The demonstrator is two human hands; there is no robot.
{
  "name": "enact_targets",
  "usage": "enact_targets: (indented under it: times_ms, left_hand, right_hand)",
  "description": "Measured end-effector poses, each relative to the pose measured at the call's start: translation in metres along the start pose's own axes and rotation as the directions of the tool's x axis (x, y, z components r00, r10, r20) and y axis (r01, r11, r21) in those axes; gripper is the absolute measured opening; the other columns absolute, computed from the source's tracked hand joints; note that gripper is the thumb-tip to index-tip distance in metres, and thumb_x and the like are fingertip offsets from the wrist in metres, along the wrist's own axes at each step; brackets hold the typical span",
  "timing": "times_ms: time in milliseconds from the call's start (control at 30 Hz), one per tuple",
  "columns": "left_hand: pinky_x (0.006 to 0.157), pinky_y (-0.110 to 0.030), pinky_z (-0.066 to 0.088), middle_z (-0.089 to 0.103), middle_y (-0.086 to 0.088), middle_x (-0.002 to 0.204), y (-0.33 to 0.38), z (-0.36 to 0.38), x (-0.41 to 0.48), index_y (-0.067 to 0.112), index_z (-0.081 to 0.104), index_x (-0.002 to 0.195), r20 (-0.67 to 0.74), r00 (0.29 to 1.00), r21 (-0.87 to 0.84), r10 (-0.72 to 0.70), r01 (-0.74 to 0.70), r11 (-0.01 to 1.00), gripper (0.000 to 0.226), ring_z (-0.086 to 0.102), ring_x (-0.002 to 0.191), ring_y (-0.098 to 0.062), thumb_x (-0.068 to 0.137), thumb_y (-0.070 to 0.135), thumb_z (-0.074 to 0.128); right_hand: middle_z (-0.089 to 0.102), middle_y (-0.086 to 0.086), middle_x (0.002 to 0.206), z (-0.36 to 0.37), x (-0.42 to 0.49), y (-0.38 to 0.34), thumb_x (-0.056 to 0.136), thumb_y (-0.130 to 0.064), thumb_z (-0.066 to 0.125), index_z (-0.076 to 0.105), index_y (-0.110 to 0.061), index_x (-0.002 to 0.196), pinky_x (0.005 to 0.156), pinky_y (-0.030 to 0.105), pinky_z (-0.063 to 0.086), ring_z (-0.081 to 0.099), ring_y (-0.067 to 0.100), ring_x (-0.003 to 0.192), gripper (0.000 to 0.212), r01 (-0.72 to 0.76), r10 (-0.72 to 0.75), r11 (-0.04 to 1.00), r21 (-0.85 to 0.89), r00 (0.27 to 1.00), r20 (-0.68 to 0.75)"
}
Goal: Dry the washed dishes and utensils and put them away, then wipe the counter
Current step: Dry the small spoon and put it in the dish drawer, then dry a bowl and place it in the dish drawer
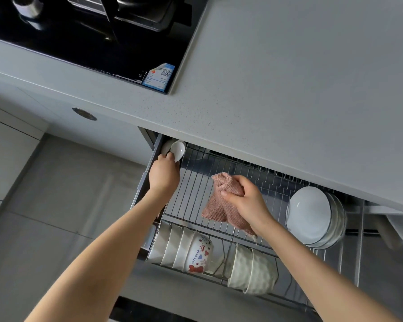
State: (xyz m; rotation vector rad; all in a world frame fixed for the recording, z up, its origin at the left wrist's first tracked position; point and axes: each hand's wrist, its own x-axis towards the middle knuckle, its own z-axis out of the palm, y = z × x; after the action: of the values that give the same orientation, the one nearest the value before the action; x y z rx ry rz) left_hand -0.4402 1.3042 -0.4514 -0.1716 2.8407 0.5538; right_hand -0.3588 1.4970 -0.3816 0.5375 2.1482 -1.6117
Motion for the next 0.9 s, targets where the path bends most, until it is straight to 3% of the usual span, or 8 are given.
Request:
enact_targets:
  times_ms: [200, 333, 533, 600, 667, 767, 800, 900]
  left_hand:
    - [0.069, -0.030, 0.038, 0.062, -0.014, 0.103, -0.004, -0.076, -0.069, 0.006, 0.061, 0.101, -0.109, 0.990, -0.163, -0.086, 0.068, 0.984, 0.023, 0.057, 0.089, -0.032, 0.095, 0.022, 0.047]
    - [0.075, -0.031, 0.047, 0.066, -0.004, 0.095, -0.024, -0.148, -0.133, 0.014, 0.066, 0.099, -0.255, 0.945, -0.262, -0.205, 0.137, 0.955, 0.019, 0.061, 0.087, -0.026, 0.089, 0.021, 0.052]
    - [0.079, -0.031, 0.049, 0.070, -0.005, 0.092, -0.093, -0.249, -0.197, 0.017, 0.066, 0.091, -0.342, 0.890, -0.284, -0.303, 0.210, 0.936, 0.012, 0.064, 0.087, -0.028, 0.088, 0.017, 0.054]
    - [0.080, -0.030, 0.047, 0.070, -0.006, 0.095, -0.124, -0.278, -0.212, 0.015, 0.066, 0.094, -0.353, 0.863, -0.297, -0.362, 0.263, 0.918, 0.013, 0.063, 0.090, -0.029, 0.089, 0.018, 0.055]
    - [0.082, -0.030, 0.046, 0.069, -0.008, 0.100, -0.161, -0.307, -0.228, 0.012, 0.065, 0.100, -0.378, 0.825, -0.322, -0.420, 0.308, 0.895, 0.016, 0.062, 0.095, -0.029, 0.089, 0.017, 0.055]
    - [0.077, -0.027, 0.043, 0.068, -0.006, 0.099, -0.228, -0.345, -0.255, 0.011, 0.064, 0.103, -0.418, 0.767, -0.368, -0.486, 0.347, 0.863, 0.018, 0.062, 0.095, -0.026, 0.089, 0.017, 0.053]
    - [0.075, -0.026, 0.042, 0.067, -0.005, 0.098, -0.253, -0.354, -0.263, 0.012, 0.063, 0.103, -0.423, 0.754, -0.375, -0.503, 0.359, 0.854, 0.018, 0.061, 0.093, -0.025, 0.089, 0.018, 0.052]
    - [0.077, -0.029, 0.045, 0.068, -0.006, 0.101, -0.337, -0.378, -0.281, 0.013, 0.063, 0.103, -0.399, 0.709, -0.412, -0.582, 0.428, 0.804, 0.020, 0.061, 0.094, -0.025, 0.089, 0.021, 0.052]
  right_hand:
    - [0.065, -0.008, 0.109, -0.012, -0.040, -0.049, 0.090, -0.024, 0.063, 0.055, -0.031, 0.109, 0.081, 0.028, 0.054, 0.064, 0.009, 0.098, 0.021, 0.089, -0.095, 0.995, 0.046, 0.984, 0.153]
    - [0.068, 0.002, 0.106, 0.000, -0.070, -0.096, 0.094, -0.032, 0.053, 0.057, -0.028, 0.100, 0.088, 0.030, 0.052, 0.065, 0.018, 0.100, 0.009, 0.110, -0.130, 0.991, 0.077, 0.934, 0.332]
    - [0.062, -0.005, 0.120, 0.061, -0.119, -0.169, 0.084, -0.054, 0.049, 0.051, -0.031, 0.123, 0.105, 0.034, 0.042, 0.057, 0.010, 0.114, 0.045, 0.233, -0.231, 0.971, 0.059, 0.831, 0.505]
    - [0.060, -0.007, 0.124, 0.093, -0.134, -0.192, 0.087, -0.051, 0.048, 0.046, -0.030, 0.130, 0.106, 0.031, 0.040, 0.055, 0.008, 0.116, 0.048, 0.284, -0.273, 0.956, 0.067, 0.788, 0.553]
    - [0.059, -0.008, 0.124, 0.134, -0.149, -0.215, 0.091, -0.047, 0.045, 0.042, -0.028, 0.135, 0.101, 0.026, 0.044, 0.056, 0.004, 0.112, 0.048, 0.325, -0.311, 0.942, 0.083, 0.756, 0.577]
    - [0.059, -0.005, 0.095, 0.210, -0.169, -0.247, 0.097, -0.043, 0.038, 0.040, -0.026, 0.130, 0.060, 0.012, 0.049, 0.060, -0.008, 0.071, 0.037, 0.362, -0.348, 0.927, 0.100, 0.731, 0.587]
    - [0.056, -0.004, 0.091, 0.237, -0.178, -0.258, 0.099, -0.043, 0.035, 0.041, -0.025, 0.126, 0.056, 0.012, 0.046, 0.058, -0.005, 0.068, 0.033, 0.380, -0.364, 0.920, 0.098, 0.737, 0.570]
    - [0.056, 0.003, 0.109, 0.325, -0.197, -0.286, 0.100, -0.044, 0.031, 0.041, -0.016, 0.119, 0.086, 0.030, 0.049, 0.057, 0.013, 0.098, 0.035, 0.405, -0.382, 0.911, 0.075, 0.763, 0.521]
